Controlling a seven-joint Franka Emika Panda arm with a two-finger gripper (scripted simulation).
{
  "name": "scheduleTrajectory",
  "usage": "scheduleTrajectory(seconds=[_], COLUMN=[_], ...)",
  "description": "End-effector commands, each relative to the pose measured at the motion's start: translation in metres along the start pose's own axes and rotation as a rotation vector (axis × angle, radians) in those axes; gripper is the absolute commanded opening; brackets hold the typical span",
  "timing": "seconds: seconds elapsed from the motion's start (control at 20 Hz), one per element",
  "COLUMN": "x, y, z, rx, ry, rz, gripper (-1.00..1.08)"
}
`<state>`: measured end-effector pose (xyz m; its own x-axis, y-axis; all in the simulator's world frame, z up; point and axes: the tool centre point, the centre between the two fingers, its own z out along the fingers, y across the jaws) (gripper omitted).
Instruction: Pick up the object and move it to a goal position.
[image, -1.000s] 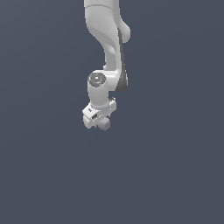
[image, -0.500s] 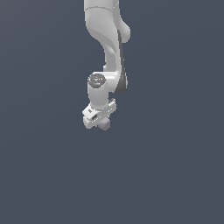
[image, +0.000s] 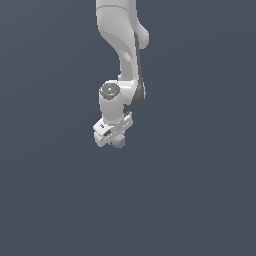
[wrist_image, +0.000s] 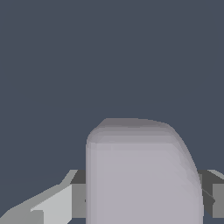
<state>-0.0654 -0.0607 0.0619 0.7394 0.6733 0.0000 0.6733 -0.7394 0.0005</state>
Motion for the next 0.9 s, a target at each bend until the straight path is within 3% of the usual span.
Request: scheduleTrajectory(seconds=[0.0, 0.4, 0.85], x=[-0.001, -0.007, -0.018], y=[0.003, 0.018, 0.046], z=[-0.008, -0.057, -0.146], rx=[-0.001, 0.0, 0.001], ry=[0.001, 0.001, 0.002], rz=[0.0, 0.0, -0.001], gripper=[-1.0, -1.0, -1.0])
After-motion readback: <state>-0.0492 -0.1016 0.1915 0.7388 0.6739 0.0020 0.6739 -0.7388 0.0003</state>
